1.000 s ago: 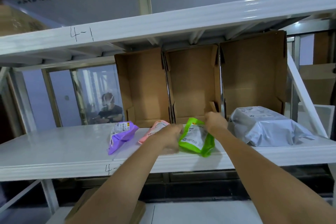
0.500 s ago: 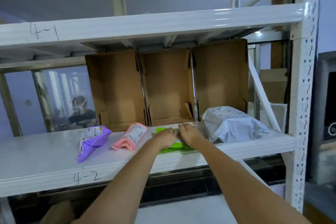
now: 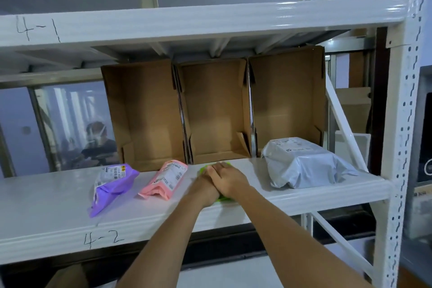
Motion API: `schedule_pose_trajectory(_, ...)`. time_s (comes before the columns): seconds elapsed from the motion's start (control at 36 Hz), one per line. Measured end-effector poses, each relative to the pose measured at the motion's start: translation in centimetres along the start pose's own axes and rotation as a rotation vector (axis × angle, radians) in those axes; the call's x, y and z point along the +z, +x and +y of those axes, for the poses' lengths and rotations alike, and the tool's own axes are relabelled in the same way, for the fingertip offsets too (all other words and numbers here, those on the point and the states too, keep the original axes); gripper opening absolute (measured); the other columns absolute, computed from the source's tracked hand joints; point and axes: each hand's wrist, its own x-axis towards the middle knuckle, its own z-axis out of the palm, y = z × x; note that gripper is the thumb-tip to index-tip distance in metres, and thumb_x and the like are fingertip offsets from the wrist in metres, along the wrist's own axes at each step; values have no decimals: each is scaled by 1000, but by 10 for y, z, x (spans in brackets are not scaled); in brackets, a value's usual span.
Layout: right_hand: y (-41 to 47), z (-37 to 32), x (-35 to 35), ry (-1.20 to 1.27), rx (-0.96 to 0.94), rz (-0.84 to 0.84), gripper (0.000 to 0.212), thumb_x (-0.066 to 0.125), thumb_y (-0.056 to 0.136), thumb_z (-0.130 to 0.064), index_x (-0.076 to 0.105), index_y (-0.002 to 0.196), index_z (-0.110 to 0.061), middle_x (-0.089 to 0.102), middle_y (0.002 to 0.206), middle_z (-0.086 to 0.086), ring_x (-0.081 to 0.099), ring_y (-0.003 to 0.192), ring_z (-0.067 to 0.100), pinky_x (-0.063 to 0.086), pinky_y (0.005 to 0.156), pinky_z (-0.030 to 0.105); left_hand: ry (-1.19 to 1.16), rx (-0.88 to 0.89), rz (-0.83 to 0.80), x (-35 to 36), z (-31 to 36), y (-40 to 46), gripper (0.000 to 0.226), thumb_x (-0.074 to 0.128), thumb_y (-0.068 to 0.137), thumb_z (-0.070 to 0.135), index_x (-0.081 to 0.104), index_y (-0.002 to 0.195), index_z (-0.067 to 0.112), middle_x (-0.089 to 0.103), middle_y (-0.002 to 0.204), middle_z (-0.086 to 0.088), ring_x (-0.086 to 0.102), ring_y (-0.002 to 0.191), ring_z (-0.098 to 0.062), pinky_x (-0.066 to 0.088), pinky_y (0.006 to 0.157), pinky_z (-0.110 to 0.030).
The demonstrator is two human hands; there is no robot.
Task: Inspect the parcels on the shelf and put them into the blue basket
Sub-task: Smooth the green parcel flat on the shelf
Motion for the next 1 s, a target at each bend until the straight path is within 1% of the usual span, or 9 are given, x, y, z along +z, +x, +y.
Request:
schedule_pose_trajectory(0.08, 2, 15, 4, 28, 42, -42, 60, 17, 102, -51, 42, 144, -17, 30, 157, 3, 26, 144, 17, 27, 115, 38, 40, 28, -50, -4, -6, 4, 51, 33, 101, 20, 22, 150, 8, 26, 155, -14, 27, 141, -27, 22, 117, -34)
schedule_pose_trajectory(0.14, 4, 20, 4, -20, 72, -98, 66, 12, 101, -53, 29, 151, -13, 20, 161, 5, 18, 148, 17, 23, 117, 41, 48, -2, -70, -11, -7, 0, 50, 29, 103, 17, 19, 150, 1, 19, 157, -18, 18, 146, -29, 15, 120, -36)
schedule_pose_trajectory(0.28, 7, 21, 7, -91, 60, -129, 63, 12, 103, -49, 16, 155, -14, 11, 163, 4, 12, 150, 17, 19, 119, 38, 36, 30, -1, -4, -18, 6, 52, 18, 106, 13, -4, 148, -9, -2, 158, -24, -2, 148, -30, 0, 121, -31)
schedule_pose_trajectory(0.42, 8, 22, 6, -113, 65, -179, 57, 12, 105, -40, 11, 156, -15, 1, 164, 1, 4, 151, 16, 14, 121, 36, 99, -1, -87, -1, -20, 12, 51, 11, 105, 18, -3, 151, 0, -6, 160, -14, -6, 149, -22, 1, 122, -34)
schedule_pose_trajectory(0.53, 10, 22, 5, -144, 73, -214, 55, 13, 106, -35, 10, 156, -15, 1, 164, 1, 2, 151, 15, 11, 121, 34, 114, 0, -128, -2, -20, 13, 51, 11, 105, 21, -1, 152, 4, -6, 161, -10, -6, 149, -22, 3, 122, -37)
schedule_pose_trajectory(0.64, 13, 24, 8, -177, 70, -232, 54, 14, 105, -32, 13, 156, -13, 5, 164, 2, 2, 150, 15, 11, 121, 34, 74, -40, -120, 0, -22, 14, 51, 15, 105, 17, 4, 151, -1, -1, 161, -14, -2, 149, -26, 6, 121, -38)
schedule_pose_trajectory(0.72, 15, 25, 8, -199, 45, -244, 53, 15, 105, -30, 19, 154, -11, 13, 162, 4, 6, 150, 16, 10, 120, 32, 81, -35, -96, -2, -18, 12, 50, 20, 105, 21, 14, 151, 2, 8, 161, -12, 6, 149, -24, 6, 121, -33)
schedule_pose_trajectory(0.83, 12, 21, 4, -234, 22, -264, 51, 17, 105, -29, 26, 151, -11, 24, 158, 5, 15, 146, 19, 16, 119, 33, 56, -16, -141, -6, -12, 10, 50, 15, 106, 23, 8, 153, 8, 3, 161, -7, 3, 149, -18, 3, 118, -28)
schedule_pose_trajectory(1.0, 16, 25, 8, -232, 48, -263, 52, 15, 103, -33, 33, 149, -14, 31, 154, 3, 20, 143, 17, 21, 118, 36, 47, -26, -92, -7, -14, 9, 47, 25, 105, 21, 27, 148, 3, 24, 157, -13, 19, 145, -26, 13, 119, -34)
